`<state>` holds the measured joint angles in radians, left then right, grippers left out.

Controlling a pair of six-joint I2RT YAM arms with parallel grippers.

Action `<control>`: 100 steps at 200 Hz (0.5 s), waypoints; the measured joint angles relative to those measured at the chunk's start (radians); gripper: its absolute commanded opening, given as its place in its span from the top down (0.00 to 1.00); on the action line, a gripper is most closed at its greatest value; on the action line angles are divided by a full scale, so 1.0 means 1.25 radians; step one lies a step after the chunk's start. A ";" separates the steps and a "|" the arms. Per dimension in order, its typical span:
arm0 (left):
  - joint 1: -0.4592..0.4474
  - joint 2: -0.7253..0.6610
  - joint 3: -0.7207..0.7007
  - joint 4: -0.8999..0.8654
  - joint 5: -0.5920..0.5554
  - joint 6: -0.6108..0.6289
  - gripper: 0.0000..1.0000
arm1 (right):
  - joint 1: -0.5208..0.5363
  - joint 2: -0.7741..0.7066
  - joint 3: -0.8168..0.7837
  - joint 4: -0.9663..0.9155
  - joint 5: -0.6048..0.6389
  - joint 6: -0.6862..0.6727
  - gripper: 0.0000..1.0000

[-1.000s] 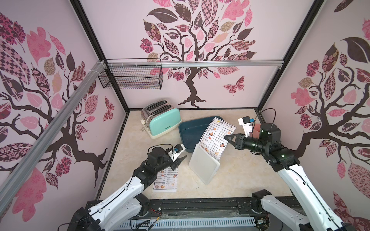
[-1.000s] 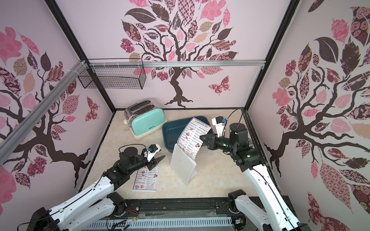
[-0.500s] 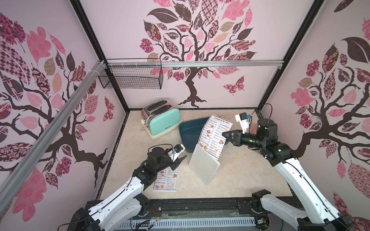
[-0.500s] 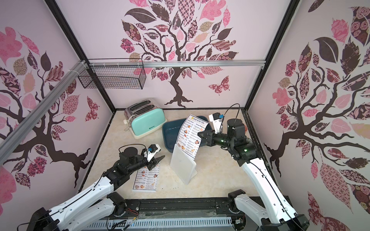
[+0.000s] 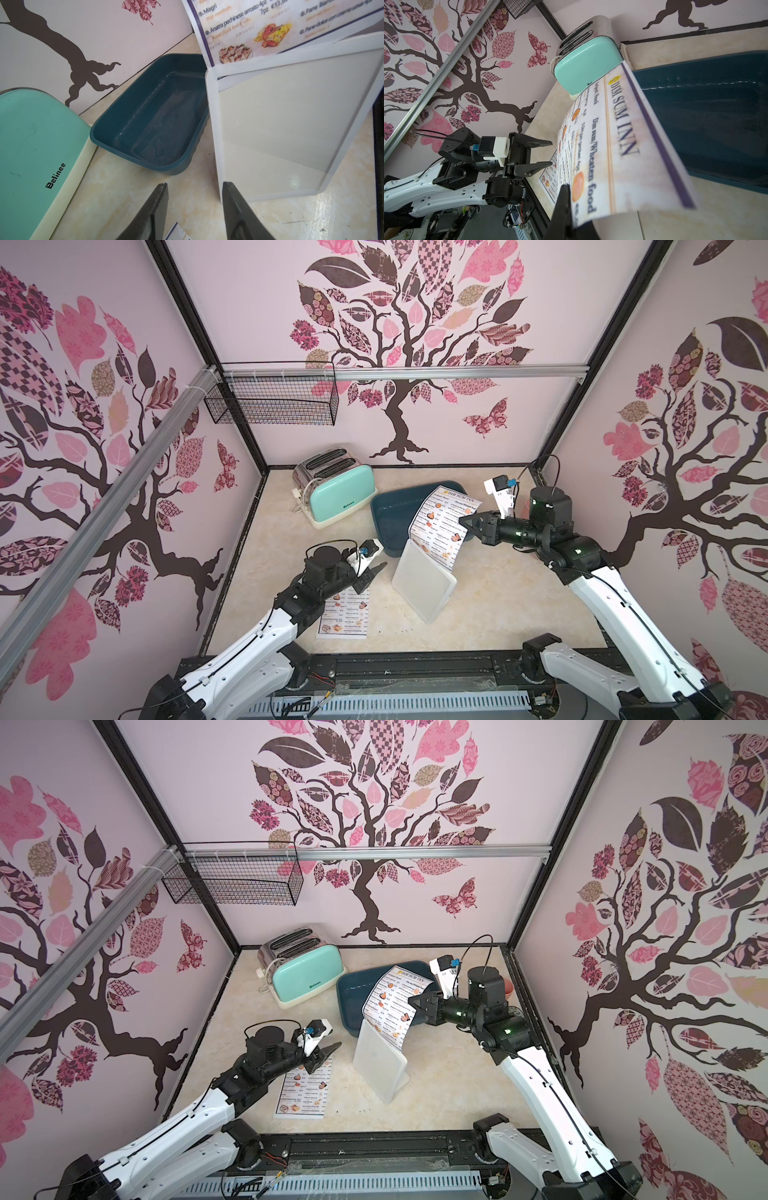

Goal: Replace the menus in the menu holders
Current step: Insert the menu into the menu holder.

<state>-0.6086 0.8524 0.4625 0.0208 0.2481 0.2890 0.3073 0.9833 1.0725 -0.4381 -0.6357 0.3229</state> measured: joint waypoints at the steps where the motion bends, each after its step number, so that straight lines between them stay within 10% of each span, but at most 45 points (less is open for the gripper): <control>1: 0.000 0.000 0.000 0.000 0.000 0.000 0.52 | 0.000 -0.001 0.000 -0.001 0.001 -0.002 1.00; 100: 0.000 -0.016 0.000 -0.007 0.000 0.000 0.52 | 0.000 -0.052 -0.038 -0.003 0.016 -0.043 1.00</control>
<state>-0.6090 0.8318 0.4625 0.0116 0.2481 0.2890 0.3077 0.9176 1.0256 -0.4423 -0.6159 0.2691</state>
